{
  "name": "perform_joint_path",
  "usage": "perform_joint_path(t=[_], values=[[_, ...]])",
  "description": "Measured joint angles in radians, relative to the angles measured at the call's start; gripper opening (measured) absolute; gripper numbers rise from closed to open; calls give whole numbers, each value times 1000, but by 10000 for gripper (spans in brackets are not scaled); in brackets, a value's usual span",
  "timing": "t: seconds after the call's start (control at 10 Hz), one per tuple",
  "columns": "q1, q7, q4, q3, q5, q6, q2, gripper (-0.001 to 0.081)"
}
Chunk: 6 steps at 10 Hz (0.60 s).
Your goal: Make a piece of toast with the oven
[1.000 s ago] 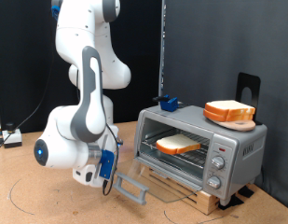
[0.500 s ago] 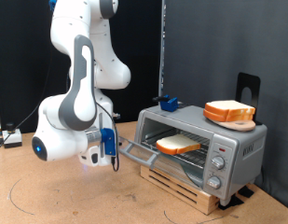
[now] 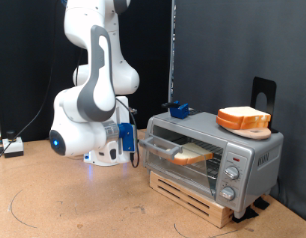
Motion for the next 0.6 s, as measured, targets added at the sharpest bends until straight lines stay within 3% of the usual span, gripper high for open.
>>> perform_joint_path(t=[0.4, 0.6], values=[[22, 69, -127, 39, 55, 46, -159, 809], [5, 151, -128, 25, 59, 79, -211, 809]])
